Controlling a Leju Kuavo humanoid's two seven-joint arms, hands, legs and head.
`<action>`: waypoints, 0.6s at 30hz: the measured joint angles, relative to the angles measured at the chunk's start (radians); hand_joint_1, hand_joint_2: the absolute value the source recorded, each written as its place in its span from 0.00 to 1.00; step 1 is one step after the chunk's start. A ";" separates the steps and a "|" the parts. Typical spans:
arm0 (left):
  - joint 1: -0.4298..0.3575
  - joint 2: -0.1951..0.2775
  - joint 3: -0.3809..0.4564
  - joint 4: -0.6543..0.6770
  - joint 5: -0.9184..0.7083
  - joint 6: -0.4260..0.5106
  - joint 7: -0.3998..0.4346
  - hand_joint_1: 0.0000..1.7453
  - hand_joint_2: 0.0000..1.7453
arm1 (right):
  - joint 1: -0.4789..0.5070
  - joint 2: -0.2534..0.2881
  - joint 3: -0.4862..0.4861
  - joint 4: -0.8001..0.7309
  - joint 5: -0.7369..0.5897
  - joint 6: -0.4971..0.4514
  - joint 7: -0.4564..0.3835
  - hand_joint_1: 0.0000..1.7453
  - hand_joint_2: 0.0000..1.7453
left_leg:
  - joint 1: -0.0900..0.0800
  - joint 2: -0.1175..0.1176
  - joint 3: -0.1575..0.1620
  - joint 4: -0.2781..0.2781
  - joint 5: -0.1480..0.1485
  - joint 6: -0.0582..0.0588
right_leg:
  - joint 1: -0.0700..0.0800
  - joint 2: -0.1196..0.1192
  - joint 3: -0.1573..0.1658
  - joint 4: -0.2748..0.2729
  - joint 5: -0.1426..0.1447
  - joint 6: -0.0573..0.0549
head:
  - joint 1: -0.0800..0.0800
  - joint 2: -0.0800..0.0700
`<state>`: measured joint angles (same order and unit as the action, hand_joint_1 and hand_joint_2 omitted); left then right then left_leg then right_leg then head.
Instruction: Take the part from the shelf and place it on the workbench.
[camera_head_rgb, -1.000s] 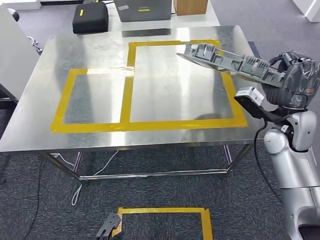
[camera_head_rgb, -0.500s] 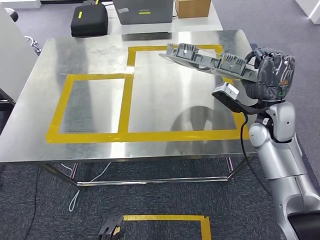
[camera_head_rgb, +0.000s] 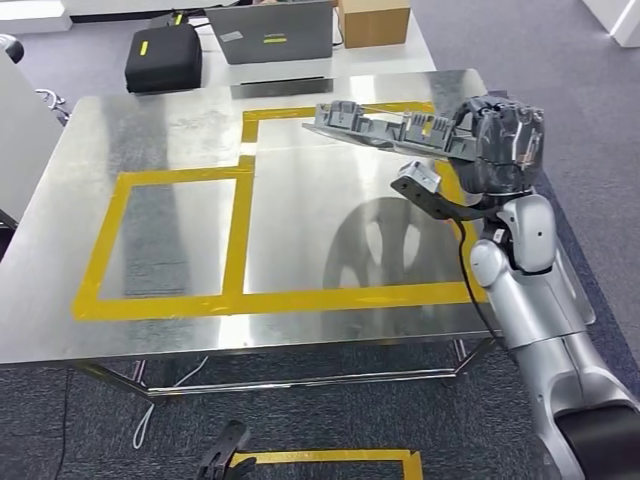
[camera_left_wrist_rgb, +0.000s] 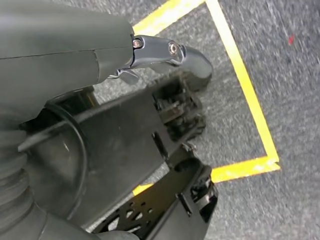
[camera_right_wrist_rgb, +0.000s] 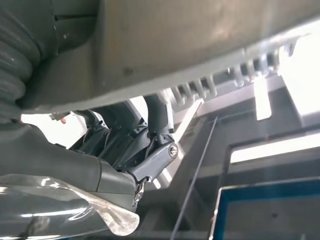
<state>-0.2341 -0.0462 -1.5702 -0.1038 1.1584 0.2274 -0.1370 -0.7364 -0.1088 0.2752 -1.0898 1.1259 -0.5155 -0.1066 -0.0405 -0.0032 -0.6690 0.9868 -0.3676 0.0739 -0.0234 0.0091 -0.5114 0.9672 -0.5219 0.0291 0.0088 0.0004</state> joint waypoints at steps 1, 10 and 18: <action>-0.002 -0.001 0.000 0.000 -0.002 0.000 0.002 0.00 1.00 | -0.005 0.005 0.005 0.005 0.006 0.000 0.004 1.00 1.00 | 0.000 0.000 0.017 -0.020 -0.004 0.002 | 0.000 -0.002 0.005 -0.006 -0.001 0.003 | -0.003 0.000; -0.004 -0.013 0.000 0.000 -0.023 -0.003 0.011 0.00 1.00 | -0.011 0.033 0.043 0.106 0.026 0.001 0.014 1.00 1.00 | 0.025 -0.008 0.117 -0.072 -0.045 -0.016 | 0.002 -0.002 -0.150 0.191 -0.026 0.025 | 0.002 0.000; -0.007 -0.013 0.000 0.000 -0.037 -0.002 0.017 0.00 1.00 | -0.022 0.062 0.068 0.146 0.046 0.010 0.023 1.00 1.00 | 0.031 -0.007 0.080 0.034 -0.123 -0.071 | -0.002 -0.009 -0.120 0.047 0.071 -0.003 | -0.003 0.000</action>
<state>-0.2411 -0.0591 -1.5704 -0.1042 1.1218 0.2256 -0.1204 -0.7589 -0.0465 0.3436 -0.9442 1.1719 -0.5059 -0.0838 -0.0092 -0.0097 -0.5885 1.0209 -0.4909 0.0030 -0.0256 0.0003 -0.6316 1.0138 -0.4506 0.0257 0.0053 0.0007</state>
